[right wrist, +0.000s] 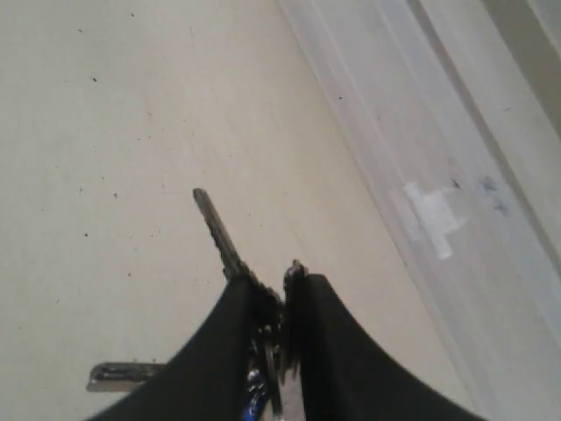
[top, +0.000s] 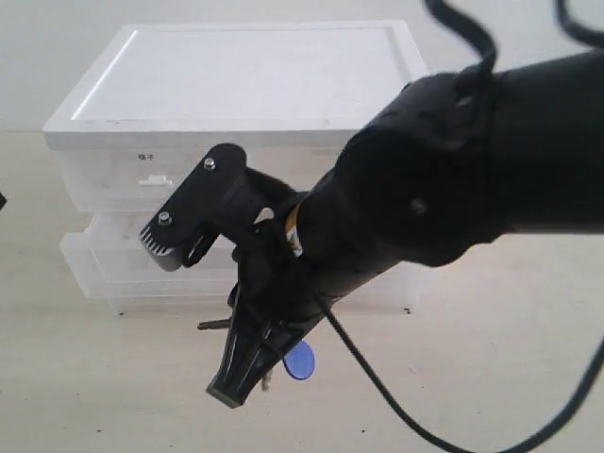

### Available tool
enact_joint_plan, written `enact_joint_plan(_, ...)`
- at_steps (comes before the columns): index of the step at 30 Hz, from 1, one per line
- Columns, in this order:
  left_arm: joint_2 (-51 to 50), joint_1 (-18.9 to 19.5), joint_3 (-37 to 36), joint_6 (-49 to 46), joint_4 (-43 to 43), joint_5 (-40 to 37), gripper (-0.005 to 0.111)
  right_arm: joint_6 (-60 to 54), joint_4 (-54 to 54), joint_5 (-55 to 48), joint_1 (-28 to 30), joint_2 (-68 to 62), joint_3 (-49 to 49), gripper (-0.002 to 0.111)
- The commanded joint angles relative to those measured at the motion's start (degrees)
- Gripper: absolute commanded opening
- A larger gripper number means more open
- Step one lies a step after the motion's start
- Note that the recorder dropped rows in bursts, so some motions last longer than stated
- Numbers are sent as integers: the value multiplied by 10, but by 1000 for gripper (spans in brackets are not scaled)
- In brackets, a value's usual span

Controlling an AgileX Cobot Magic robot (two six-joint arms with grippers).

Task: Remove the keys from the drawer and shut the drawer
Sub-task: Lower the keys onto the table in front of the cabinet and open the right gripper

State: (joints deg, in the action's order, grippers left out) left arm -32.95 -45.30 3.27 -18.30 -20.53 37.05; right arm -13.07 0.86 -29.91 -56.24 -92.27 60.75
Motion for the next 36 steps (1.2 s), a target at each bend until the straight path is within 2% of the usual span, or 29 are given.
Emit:
enact_joint_plan(1, 41, -1, -13, -6, -7, -19, 4, -11, -3, 34, 2, -51, -1, 0)
enact_joint_plan(5, 49, -1, -13, -6, -9, -25, 4, -12, 21, 54, 3, -74, -1, 5)
enact_joint_plan(10, 49, -1, -13, -6, -9, -28, 4, -8, 21, 112, 3, -84, -1, 31)
enact_joint_plan(12, 49, -1, -13, -6, -9, -31, 4, -8, 25, 121, 3, -84, -1, 33)
enact_joint_plan(16, 49, -1, -13, -6, -10, -36, 4, 4, 25, 114, 3, -84, -1, 32)
enact_joint_plan(20, 49, -1, -13, -6, -10, -41, 4, 8, 23, 63, 2, -77, -1, 31)
enact_joint_plan(22, 49, -1, -13, -6, -10, -43, 4, 8, 23, 32, 2, -65, -1, 21)
enact_joint_plan(24, 49, -1, -13, -6, -10, -43, 4, 5, 23, 9, 2, -45, -1, 4)
enact_joint_plan(25, 49, -1, -13, -6, -10, -43, 4, 5, 23, 5, 2, -33, -1, 0)
enact_joint_plan(36, 49, -1, -13, -23, -10, -54, 4, 12, 23, 4, 2, 161, -1, 0)
